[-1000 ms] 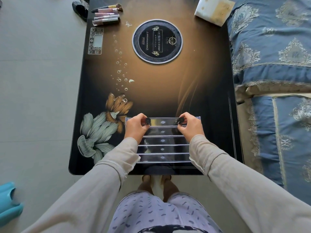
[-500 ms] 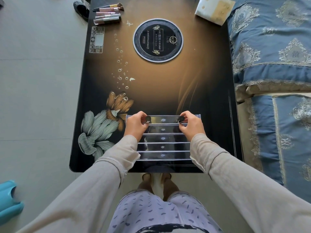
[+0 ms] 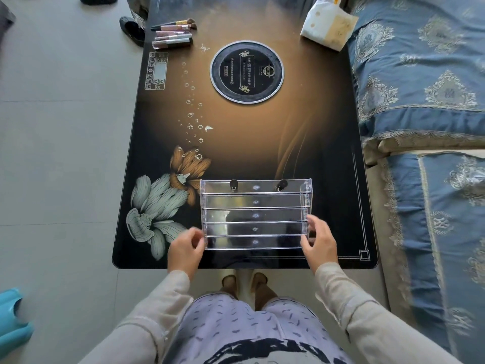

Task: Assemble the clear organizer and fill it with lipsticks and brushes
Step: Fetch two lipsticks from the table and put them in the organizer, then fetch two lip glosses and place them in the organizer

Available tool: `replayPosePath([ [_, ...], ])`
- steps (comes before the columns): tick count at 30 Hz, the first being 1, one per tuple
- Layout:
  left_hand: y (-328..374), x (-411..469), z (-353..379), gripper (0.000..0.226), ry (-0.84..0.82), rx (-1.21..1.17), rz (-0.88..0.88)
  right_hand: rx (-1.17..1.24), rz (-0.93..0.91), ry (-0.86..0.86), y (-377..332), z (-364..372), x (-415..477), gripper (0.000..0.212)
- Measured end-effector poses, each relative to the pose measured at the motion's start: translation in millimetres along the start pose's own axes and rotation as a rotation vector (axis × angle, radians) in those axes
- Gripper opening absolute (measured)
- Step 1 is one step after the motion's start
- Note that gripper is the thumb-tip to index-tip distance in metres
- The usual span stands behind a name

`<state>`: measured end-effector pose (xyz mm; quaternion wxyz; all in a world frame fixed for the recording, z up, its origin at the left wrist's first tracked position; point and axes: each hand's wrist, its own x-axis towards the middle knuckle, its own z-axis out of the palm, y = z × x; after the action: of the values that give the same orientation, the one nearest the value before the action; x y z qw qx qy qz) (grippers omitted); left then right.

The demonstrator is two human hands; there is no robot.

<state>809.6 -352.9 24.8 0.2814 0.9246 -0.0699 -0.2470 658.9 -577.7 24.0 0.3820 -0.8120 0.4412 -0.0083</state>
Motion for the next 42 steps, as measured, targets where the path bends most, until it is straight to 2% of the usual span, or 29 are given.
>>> replayPosePath([
  [3, -40.1, -26.6, 0.2, 0.030, -0.202, 0.058, -0.167, -0.028, 0.180, -0.111, 26.9, 5.0, -30.5, 0.033],
  [8, -85.0, -51.8, -4.8, 0.030, -0.451, 0.236, -0.394, -0.041, 0.501, -0.271, 63.7, 16.6, -65.4, 0.014],
  [11, -90.4, -52.3, -6.7, 0.033, -0.563, 0.253, -0.406, 0.035, 0.649, -0.317, 77.9, 27.0, -81.3, 0.032],
  [15, -89.0, -37.5, -12.6, 0.017, -0.490, 0.172, -0.342, 0.088, 0.718, -0.287, 88.0, 32.5, -96.4, 0.034],
  [19, -82.4, -28.7, -20.3, 0.012, -0.343, -0.010, -0.344, 0.028, 0.733, -0.363, 87.2, 27.5, -106.9, 0.029],
  [23, -83.6, -41.3, -20.7, 0.014, -0.221, -0.163, -0.390, -0.003, 0.696, -0.454, 80.3, 18.1, -95.7, 0.024],
  [26, -95.9, -74.3, -9.2, 0.013, -0.131, -0.245, -0.518, 0.149, 0.718, -0.426, 72.6, 14.2, -77.1, 0.030],
  [28, -106.7, -103.9, 4.5, 0.018, -0.094, -0.301, -0.605, 0.164, 0.694, -0.428, 65.8, 13.9, -65.4, 0.033],
  [31, -118.2, -150.0, 30.2, 0.035, -0.062, -0.408, -0.735, -0.046, 0.535, -0.544, 54.8, 17.8, -49.6, 0.034],
  [35, -126.6, -215.6, 69.6, 0.035, 0.015, -0.559, -0.894, -0.239, 0.407, -0.720, 34.1, 37.8, -44.1, 0.031],
  [37, -130.4, -246.3, 85.5, 0.035, 0.080, -0.664, -1.004, -0.379, 0.248, -0.814, 15.7, 55.7, -52.1, 0.028],
  [42, -137.3, -303.5, 112.1, 0.033, 0.227, -0.829, -1.177, -0.473, 0.045, -0.954, -32.6, 100.4, -78.1, 0.029],
])
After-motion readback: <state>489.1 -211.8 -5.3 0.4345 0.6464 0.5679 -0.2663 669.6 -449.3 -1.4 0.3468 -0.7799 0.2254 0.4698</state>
